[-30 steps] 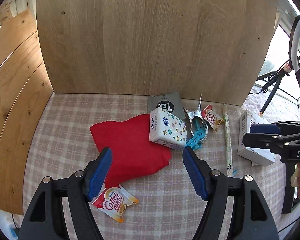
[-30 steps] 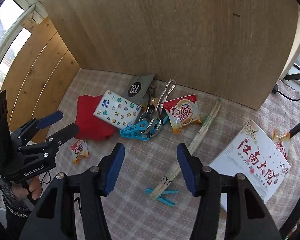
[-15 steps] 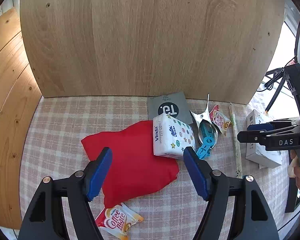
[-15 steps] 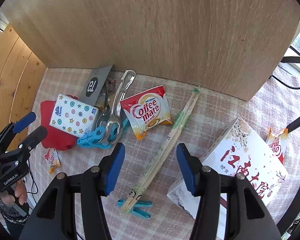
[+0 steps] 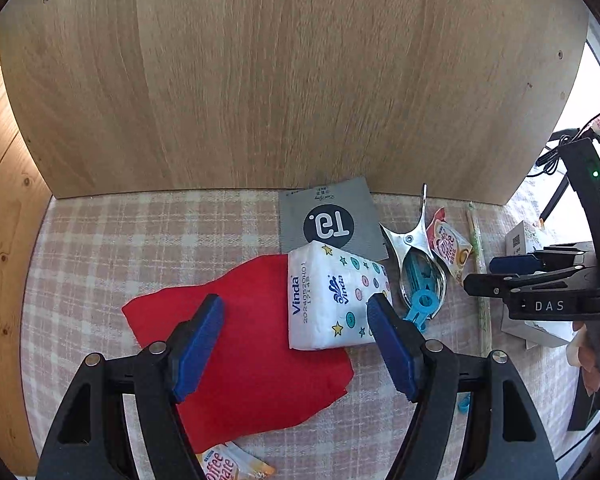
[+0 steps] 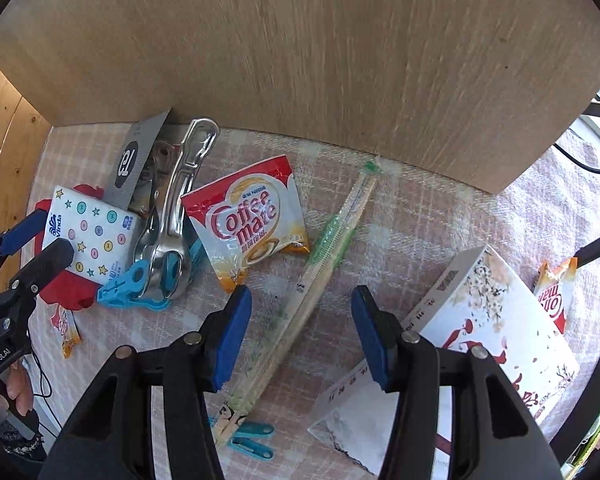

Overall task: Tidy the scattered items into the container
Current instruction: 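Grasp the white Vinda tissue pack with the left tool while the right grasps the green-tipped straw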

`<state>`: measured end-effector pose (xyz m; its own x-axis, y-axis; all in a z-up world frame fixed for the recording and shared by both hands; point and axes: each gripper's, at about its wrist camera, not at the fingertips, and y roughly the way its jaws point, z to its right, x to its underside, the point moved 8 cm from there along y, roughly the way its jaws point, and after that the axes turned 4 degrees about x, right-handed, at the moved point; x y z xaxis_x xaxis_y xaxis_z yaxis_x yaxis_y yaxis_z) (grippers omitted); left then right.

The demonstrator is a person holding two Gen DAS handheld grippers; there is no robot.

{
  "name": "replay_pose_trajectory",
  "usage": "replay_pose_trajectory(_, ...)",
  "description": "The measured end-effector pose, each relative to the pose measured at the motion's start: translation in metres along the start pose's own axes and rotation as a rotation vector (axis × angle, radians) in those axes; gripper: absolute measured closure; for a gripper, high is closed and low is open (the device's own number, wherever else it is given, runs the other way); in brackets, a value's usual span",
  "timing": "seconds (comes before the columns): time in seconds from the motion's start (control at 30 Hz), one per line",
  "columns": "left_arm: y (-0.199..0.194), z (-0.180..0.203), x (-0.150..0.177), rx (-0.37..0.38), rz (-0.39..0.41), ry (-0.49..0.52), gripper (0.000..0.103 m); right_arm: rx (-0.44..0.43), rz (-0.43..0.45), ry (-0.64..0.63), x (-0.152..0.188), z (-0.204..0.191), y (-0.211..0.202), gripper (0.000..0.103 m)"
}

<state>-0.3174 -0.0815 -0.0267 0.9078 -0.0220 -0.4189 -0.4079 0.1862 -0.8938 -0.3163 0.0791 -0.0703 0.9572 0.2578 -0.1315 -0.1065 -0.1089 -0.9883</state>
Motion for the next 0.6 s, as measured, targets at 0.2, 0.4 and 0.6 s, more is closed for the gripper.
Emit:
replay_pose_trajectory(0.2,0.002,0.015,0.004,0.032,0.008,0.004,0.074,-0.063,0.01,-0.005,0.009,0.002,0.003,0.085)
replay_pose_trajectory(0.4,-0.018,0.018,0.014,0.039,0.054,-0.027,0.081,-0.167,0.035,0.062,0.022,0.015,-0.004,0.097)
replay_pose_trajectory(0.6,-0.062,0.011,0.023,0.006,0.118,-0.038,0.081,-0.269,0.103,0.08,0.034,0.01,-0.041,0.098)
